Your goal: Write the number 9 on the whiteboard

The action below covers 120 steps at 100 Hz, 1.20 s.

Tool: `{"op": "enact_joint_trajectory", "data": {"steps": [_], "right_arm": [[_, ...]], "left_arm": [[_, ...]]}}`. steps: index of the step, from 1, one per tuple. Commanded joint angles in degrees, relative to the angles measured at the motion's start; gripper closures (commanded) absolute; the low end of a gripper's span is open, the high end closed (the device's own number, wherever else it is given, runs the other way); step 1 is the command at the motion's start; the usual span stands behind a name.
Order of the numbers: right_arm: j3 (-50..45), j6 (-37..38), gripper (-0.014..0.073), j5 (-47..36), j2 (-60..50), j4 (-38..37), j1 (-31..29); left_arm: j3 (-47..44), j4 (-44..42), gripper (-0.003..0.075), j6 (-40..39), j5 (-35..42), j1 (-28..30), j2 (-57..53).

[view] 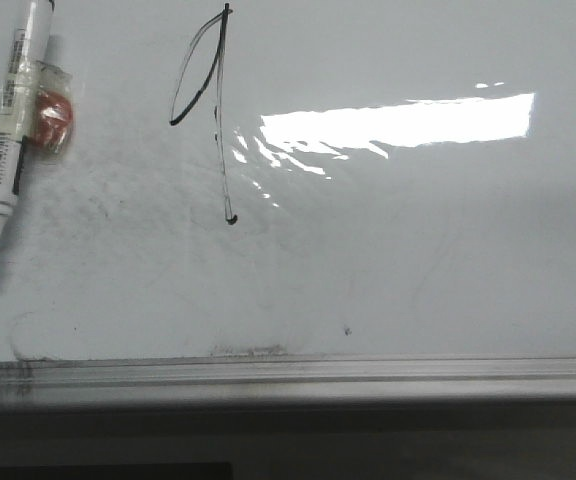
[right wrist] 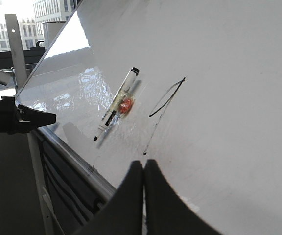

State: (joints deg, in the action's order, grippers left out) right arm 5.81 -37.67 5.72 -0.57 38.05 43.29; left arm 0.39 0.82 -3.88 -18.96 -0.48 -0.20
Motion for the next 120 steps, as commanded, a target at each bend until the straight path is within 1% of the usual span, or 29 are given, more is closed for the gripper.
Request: {"op": "enact_joint_trajectory", "data": {"steps": [1,63,67,71,75,79,88,98,103,110,120], "right_arm": [[1.6,-0.4,0.0657,-4.1,-0.8,-0.1,0.1],[1.2,-0.4,0.0657,-4.4,-0.8,-0.2,0.1],[0.6,-0.4,0.0657,-4.8,-0.8,-1.9,-0.2],[-0.2,-0.4,0.0657,-6.1,-0.8,-7.5,-1.2],[-1.2,-0.1,0.0657,-7.6,-0.8,-15.2,-2.8],[-2.1,2.9,0.0657,-9.4,-0.8,-18.6,-5.0],[-3.6,15.7,0.0657,-10.9,-0.8,-27.3,-11.0],[-4.9,31.4,0.0657,-10.9,-0.8,-38.6,-19.9],[-5.8,36.4,0.0657,-11.0,-0.8,-43.1,-24.2],[-7.2,39.5,0.0657,-10.8,-0.8,-45.3,-30.2],[-7.1,40.7,0.0657,-3.5,-0.9,-45.2,-37.1]], "left_arm": [[-2.3,0.6,0.0741,0.1,2.3,-0.3,-1.7],[-2.3,0.6,0.0741,0.1,2.3,-0.3,-1.7],[-2.3,0.6,0.0741,0.1,2.3,-0.3,-1.7],[-2.3,0.6,0.0741,0.1,2.3,-0.3,-1.7],[-2.3,0.6,0.0741,0.1,2.3,-0.3,-1.7],[-2.3,0.6,0.0741,0.1,2.3,-0.3,-1.7],[-2.3,0.6,0.0741,0.1,2.3,-0.3,-1.7],[-2.3,0.6,0.0741,0.1,2.3,-0.3,-1.7],[-2.3,0.6,0.0741,0.1,2.3,-0.3,-1.7],[-2.3,0.6,0.0741,0.1,2.3,-0.3,-1.7],[-2.3,0.6,0.0741,0.1,2.3,-0.3,-1.7]]}}
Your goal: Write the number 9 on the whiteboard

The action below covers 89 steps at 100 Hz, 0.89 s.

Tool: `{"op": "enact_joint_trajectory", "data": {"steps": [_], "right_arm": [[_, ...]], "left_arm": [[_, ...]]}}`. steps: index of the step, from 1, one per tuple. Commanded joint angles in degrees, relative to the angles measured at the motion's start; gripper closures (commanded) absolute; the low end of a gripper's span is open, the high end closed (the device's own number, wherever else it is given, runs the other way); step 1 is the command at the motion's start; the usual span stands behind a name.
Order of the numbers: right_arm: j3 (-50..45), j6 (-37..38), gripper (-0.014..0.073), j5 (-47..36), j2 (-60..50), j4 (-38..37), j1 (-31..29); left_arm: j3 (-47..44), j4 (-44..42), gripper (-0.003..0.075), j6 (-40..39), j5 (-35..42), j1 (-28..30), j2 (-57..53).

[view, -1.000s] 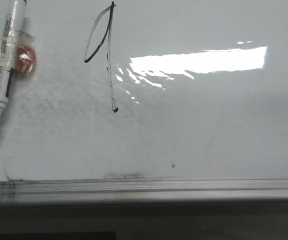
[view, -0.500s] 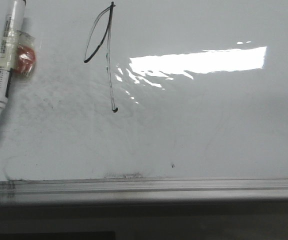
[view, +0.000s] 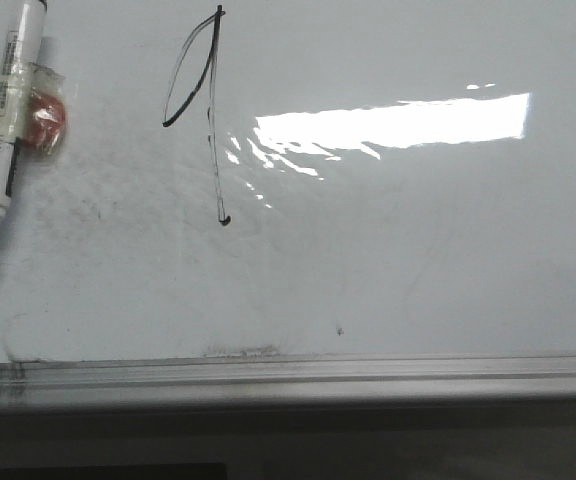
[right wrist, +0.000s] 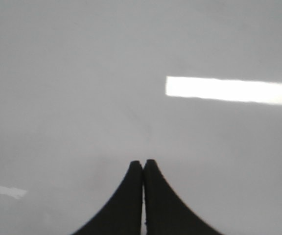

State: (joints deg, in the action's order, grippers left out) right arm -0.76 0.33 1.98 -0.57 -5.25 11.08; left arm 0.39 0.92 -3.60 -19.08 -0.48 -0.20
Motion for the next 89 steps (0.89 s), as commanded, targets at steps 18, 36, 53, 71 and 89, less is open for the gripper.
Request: {"op": "enact_joint_trajectory", "data": {"steps": [18,36,53,71,89], "right_arm": [[-0.5,3.7,0.0657,11.8,-1.2,-0.8,-14.5],[-0.5,2.5,0.0657,15.4,-1.2,-0.8,-16.1],[-0.5,2.5,0.0657,15.5,-1.2,-0.8,-16.1],[-0.5,2.5,0.0657,15.5,-1.2,-0.8,-16.1],[-0.5,2.5,0.0657,15.5,-1.2,-0.8,-16.1]], "left_arm": [[-2.3,0.5,0.0741,-0.2,2.4,-0.3,-1.7],[-2.3,0.5,0.0741,-0.2,2.4,-0.3,-1.7],[-2.3,0.5,0.0741,-0.2,2.4,-0.3,-1.7],[-2.3,0.5,0.0741,-0.2,2.4,-0.3,-1.7],[-2.3,0.5,0.0741,-0.2,2.4,-0.3,-1.7]]}}
